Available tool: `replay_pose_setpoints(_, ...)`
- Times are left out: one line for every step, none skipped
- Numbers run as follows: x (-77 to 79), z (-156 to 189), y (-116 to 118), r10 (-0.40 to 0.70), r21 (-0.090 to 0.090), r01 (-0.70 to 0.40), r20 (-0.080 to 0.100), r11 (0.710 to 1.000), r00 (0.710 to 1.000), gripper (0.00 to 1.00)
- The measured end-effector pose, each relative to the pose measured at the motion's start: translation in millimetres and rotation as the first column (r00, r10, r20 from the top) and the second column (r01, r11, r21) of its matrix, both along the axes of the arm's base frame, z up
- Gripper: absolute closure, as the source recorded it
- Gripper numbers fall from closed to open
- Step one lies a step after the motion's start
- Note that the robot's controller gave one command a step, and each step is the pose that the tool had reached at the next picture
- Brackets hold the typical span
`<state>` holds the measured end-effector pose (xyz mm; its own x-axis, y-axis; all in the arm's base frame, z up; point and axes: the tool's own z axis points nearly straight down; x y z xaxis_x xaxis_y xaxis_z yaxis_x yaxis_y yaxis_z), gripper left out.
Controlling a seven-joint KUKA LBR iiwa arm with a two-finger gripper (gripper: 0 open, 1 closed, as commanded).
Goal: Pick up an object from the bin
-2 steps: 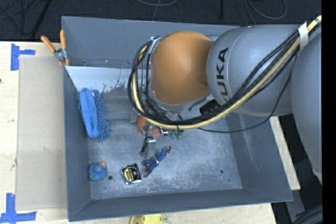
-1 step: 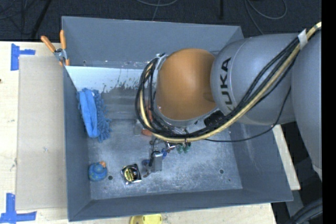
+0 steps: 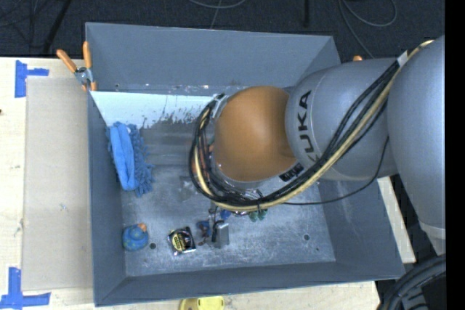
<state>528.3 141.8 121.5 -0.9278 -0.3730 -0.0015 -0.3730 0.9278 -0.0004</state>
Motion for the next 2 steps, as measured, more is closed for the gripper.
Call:
replay_pose_setpoints(-8.9, -30.4, -2.4, 0.084, -0.001, -0.084, -0.003, 0.996, 0.996, 0.00)
replay_pose_setpoints(-10.5, -37.1, -3.2, 0.130, 0.000, -0.130, -0.004, 0.992, 0.991, 0.00)
